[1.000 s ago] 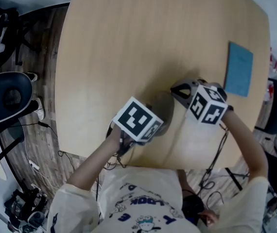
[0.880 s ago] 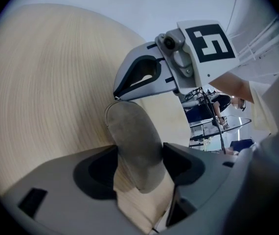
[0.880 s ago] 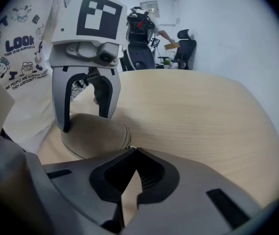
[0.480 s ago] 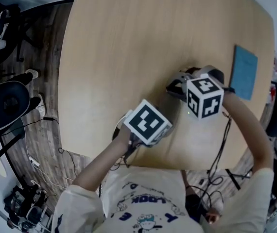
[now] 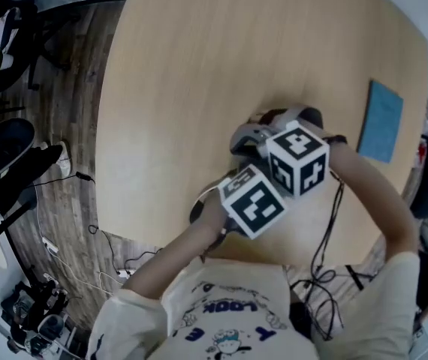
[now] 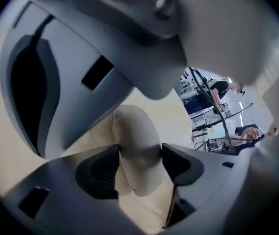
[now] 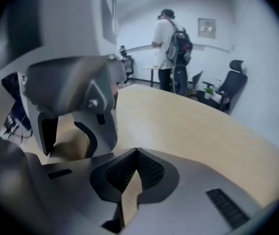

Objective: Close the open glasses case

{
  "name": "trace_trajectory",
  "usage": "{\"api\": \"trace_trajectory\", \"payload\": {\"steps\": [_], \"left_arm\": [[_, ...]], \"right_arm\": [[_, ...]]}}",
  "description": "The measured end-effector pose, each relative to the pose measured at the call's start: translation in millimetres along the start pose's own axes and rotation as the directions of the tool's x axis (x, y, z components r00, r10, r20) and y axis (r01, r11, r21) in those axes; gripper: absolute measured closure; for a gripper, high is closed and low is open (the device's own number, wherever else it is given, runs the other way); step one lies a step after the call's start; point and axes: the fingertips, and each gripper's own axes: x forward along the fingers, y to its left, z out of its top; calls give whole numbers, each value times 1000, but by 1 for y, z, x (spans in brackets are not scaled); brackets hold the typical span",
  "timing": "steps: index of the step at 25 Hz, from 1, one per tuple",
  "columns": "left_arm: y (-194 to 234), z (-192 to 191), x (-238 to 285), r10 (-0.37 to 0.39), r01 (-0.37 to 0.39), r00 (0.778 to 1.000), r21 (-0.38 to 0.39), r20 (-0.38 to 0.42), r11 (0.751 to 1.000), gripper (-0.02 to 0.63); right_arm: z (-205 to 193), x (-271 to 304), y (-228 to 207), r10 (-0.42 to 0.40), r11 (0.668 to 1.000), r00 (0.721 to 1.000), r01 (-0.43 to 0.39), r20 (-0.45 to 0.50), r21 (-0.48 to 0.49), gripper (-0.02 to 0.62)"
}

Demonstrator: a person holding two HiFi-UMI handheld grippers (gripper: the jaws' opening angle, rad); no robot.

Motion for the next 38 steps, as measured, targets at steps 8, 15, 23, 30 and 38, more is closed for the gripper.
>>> {"api": "trace_trajectory", "payload": {"steps": [8, 15, 23, 30, 38], "left_arm": [[8, -10, -9, -20, 22, 998, -26, 65, 999, 328], [16, 2, -37, 30, -17, 972, -56, 233, 998, 328], [22, 27, -114, 271, -230, 800, -144, 536, 963, 487], [2, 26, -162, 446, -451, 568, -192, 692, 872, 604], [-34, 23, -204, 494, -567, 387, -222, 778, 793, 604]], "right_arm": [[-26, -51, -32, -359, 846, 928, 277, 103, 455, 595], [-57, -109, -30, -719, 478, 695, 498, -4, 724, 595], [-30, -167, -1, -895, 135, 426, 544, -134, 828, 595], [16, -195, 41, -957, -44, 224, 515, -184, 856, 595], [52, -214, 72, -968, -150, 97, 511, -231, 846, 595]]}}
